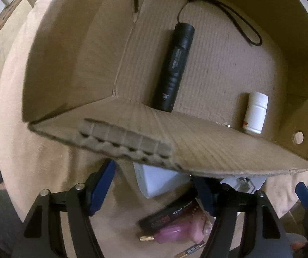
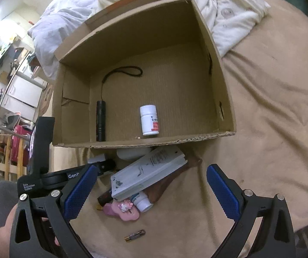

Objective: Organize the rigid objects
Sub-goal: 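Grasp the white plug charger with the left tool while the right tool grasps the AA battery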

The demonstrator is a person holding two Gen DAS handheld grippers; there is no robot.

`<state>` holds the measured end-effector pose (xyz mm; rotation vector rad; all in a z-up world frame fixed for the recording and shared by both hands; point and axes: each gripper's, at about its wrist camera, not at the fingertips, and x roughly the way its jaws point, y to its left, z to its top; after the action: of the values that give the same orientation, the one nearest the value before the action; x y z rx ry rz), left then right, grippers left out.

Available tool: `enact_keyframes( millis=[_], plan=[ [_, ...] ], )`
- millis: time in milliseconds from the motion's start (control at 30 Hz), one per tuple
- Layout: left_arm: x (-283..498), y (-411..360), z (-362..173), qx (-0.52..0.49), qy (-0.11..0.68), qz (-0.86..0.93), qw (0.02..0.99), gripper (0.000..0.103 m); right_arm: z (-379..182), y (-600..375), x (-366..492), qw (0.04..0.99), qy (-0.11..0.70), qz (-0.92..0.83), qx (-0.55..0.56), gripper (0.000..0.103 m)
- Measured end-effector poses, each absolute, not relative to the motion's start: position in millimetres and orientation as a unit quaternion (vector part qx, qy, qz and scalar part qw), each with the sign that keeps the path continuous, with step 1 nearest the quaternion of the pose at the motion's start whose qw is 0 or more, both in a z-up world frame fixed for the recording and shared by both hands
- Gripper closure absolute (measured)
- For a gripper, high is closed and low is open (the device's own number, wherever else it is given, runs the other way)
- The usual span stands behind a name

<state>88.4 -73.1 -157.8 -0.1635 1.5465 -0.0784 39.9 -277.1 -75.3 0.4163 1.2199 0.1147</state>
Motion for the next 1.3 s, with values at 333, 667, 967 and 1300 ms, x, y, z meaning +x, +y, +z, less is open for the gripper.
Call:
enact_keyframes(
  millis=[333, 667, 967, 1300],
  plan=[
    [87.7, -74.6, -148.8, -0.045, 0.690, -0.061, 0.719, 0.058, -111.6, -223.1, 24.4, 0.731, 0.658, 0.153, 0.094, 0.000],
    [82.2, -77.7, -141.6, -0.032, 0.682, -0.044, 0.730, 0.058, -148.6, -156.5, -14.4, 0.668, 0.708, 0.222, -0.058, 0.022],
    [58.2, -69.7, -137.3, -0.021, 0.679, -0.044, 0.732, 0.058, -150.5, -146.3, -21.4, 0.677, 0.694, 0.221, -0.103, 0.057],
    [35.3, -70.8, -124.1, 0.009, 0.668, -0.034, 0.744, 0.058, -118.7, -195.0, -9.4, 0.725, 0.665, 0.168, -0.051, 0.057]
  ],
)
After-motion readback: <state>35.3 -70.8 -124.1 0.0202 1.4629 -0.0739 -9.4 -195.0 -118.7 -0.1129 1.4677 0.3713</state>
